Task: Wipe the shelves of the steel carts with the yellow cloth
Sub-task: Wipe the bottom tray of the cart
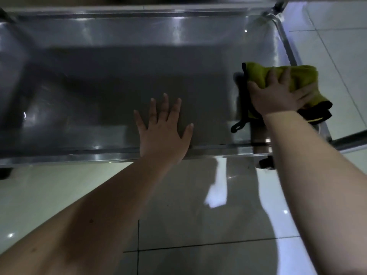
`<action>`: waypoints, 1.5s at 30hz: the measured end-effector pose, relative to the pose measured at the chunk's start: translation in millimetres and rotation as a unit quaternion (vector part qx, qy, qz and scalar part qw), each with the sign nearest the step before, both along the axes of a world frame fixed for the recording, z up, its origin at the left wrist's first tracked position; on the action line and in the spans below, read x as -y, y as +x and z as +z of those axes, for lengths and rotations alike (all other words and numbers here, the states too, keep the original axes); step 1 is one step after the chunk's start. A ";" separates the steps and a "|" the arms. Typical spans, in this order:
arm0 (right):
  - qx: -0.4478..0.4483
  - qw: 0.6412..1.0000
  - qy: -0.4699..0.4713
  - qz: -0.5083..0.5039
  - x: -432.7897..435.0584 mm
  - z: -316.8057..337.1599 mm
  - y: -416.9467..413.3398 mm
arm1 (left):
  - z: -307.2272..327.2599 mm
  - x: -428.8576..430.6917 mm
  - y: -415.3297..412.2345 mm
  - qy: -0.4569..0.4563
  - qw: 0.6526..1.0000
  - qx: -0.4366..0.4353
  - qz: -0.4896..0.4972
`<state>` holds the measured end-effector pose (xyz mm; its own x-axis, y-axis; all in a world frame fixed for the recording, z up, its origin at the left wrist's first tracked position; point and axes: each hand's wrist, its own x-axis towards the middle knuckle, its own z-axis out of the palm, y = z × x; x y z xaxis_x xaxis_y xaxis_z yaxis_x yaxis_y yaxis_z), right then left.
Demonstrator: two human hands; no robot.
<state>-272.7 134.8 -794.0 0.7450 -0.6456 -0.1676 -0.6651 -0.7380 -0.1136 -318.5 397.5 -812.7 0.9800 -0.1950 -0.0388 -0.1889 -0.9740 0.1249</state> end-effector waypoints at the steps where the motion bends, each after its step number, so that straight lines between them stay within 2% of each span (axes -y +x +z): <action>1: 0.018 1.000 -0.008 0.004 -16.9 -2.0 6.6 | -0.5 -1.1 0.1 -0.005 1.000 0.000 0.001; 4: 0.051 0.989 -0.017 0.137 -84.0 -6.0 22.4 | -1.6 -4.8 0.2 -0.007 1.000 0.002 0.000; 7: 0.060 0.947 -0.018 0.316 -145.4 -8.2 25.5 | 2.2 -7.1 1.0 -0.006 1.000 -0.003 0.018; 9: 0.071 0.927 -0.013 0.369 -157.9 -9.1 25.3 | 4.8 -9.3 -0.2 -0.031 0.999 -0.010 0.032; 11: 0.071 0.923 -0.014 0.377 -153.5 -10.8 24.3 | 7.6 -10.7 1.1 -0.065 0.997 -0.009 0.042; 15: 0.082 0.923 -0.013 0.377 -146.9 -12.0 21.2 | 23.9 -16.6 40.8 -0.193 0.970 0.087 0.118; 16: 0.090 0.924 -0.010 0.372 -147.2 -12.6 19.6 | 26.7 -21.4 53.6 -0.192 0.972 0.084 0.109; 19: 0.106 0.931 -0.002 0.350 -139.8 -14.3 17.1 | 17.8 -38.2 74.7 -0.088 0.996 0.025 0.021; 21: 0.093 0.933 -0.030 0.347 -121.5 -14.4 17.3 | 9.1 -44.1 75.9 -0.051 0.998 0.022 -0.013; 24: 0.079 0.947 -0.067 0.305 -64.5 -14.5 20.6 | 5.5 -42.9 77.1 -0.034 0.999 0.032 -0.026; 28: 0.037 0.978 -0.042 0.202 26.9 -7.8 26.4 | 5.5 -40.1 76.9 -0.024 0.999 0.031 -0.028; 30: 0.025 0.987 -0.032 0.157 37.7 -6.7 29.6 | 4.8 -36.5 76.4 -0.025 0.999 0.032 -0.030; 33: 0.030 0.992 -0.018 0.119 1.3 -7.3 46.2 | 4.2 -31.2 76.8 -0.021 0.999 0.030 -0.024; 35: 0.034 0.981 -0.010 0.191 -47.7 -8.1 56.6 | 3.7 -30.9 76.6 -0.015 0.999 0.033 -0.018; 38: 0.054 0.932 -0.027 0.358 -119.2 -12.6 50.6 | 3.1 -32.4 75.7 -0.007 0.999 0.038 -0.022; 40: 0.062 0.905 -0.027 0.421 -130.0 -14.4 43.5 | 3.3 -31.6 76.4 -0.007 0.999 0.033 -0.024; 43: 0.078 0.894 -0.015 0.440 -83.6 -13.5 49.7 | 3.4 -29.2 78.5 -0.020 0.999 0.026 -0.020; 45: 0.071 0.923 -0.028 0.377 -27.1 -11.6 57.1 | 2.7 -27.2 79.1 -0.028 0.999 0.022 -0.019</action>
<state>-215.6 161.9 -805.6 0.9980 0.0607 -0.0153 0.0587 -0.9924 -0.1078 -239.4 424.6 -810.0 0.9724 -0.2327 0.0171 -0.2322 -0.9578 0.1696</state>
